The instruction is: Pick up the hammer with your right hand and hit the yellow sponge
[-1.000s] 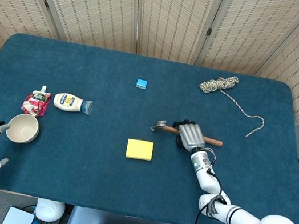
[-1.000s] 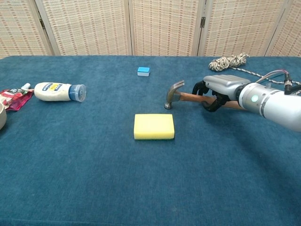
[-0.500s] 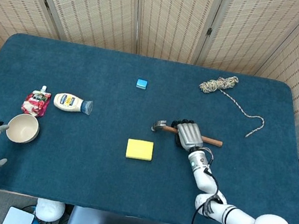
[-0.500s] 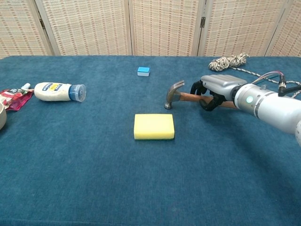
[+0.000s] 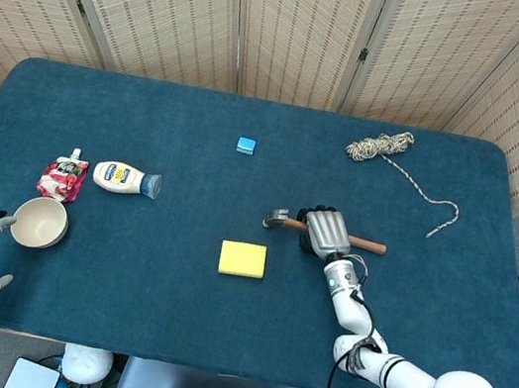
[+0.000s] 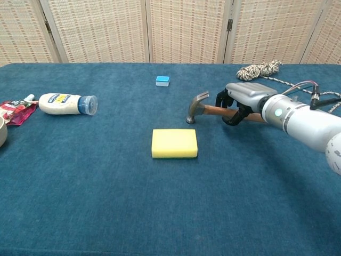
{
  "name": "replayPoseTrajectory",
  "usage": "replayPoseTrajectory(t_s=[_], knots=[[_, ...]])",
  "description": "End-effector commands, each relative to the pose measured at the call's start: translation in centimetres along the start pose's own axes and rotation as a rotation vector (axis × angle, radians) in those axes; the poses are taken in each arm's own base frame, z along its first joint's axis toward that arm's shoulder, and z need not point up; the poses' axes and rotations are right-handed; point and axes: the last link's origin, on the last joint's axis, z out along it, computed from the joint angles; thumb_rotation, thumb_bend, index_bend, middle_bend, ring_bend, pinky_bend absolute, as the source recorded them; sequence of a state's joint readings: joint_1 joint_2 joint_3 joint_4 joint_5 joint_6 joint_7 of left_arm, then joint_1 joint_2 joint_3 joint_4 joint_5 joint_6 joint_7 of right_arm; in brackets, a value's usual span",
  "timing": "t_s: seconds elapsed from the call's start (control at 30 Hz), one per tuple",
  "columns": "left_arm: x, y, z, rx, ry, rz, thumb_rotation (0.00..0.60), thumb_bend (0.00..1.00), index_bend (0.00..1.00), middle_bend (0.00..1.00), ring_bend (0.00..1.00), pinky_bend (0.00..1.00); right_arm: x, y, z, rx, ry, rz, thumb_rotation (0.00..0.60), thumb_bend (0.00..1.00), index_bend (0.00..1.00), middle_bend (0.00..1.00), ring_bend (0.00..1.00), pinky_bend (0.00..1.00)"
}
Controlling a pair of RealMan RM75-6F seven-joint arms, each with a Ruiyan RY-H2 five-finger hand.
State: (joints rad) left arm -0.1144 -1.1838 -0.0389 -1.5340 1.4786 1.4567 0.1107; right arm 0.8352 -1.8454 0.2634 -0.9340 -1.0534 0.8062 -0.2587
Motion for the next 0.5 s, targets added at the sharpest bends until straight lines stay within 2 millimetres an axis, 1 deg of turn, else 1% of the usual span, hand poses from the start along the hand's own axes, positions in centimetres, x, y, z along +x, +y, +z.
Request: replayPoseTrajectory(t_s=[0.03, 0.4, 0.5], knots=[[-0.03, -0.05, 0.0, 0.003, 0.0, 0.0, 0.6, 0.11, 0.2, 0.18, 0.11, 0.25, 0.02, 0.0, 0.02, -0.001, 0.003, -0.001, 0.6, 0.39, 0.44, 0.45, 0.3, 0.32], [-0.2, -0.29, -0.12, 0.011, -0.006, 0.0, 0.6, 0.11, 0.2, 0.18, 0.11, 0.25, -0.09, 0.13, 0.3, -0.021, 0.007, -0.007, 0.6, 0.4, 0.47, 0.47, 0.33, 0.33], [-0.21, -0.33, -0.11, 0.012, -0.006, -0.001, 0.6, 0.11, 0.2, 0.18, 0.11, 0.25, -0.14, 0.01, 0.39, -0.023, 0.01, -0.008, 0.6, 0.41, 0.49, 0.48, 0.34, 0.33]])
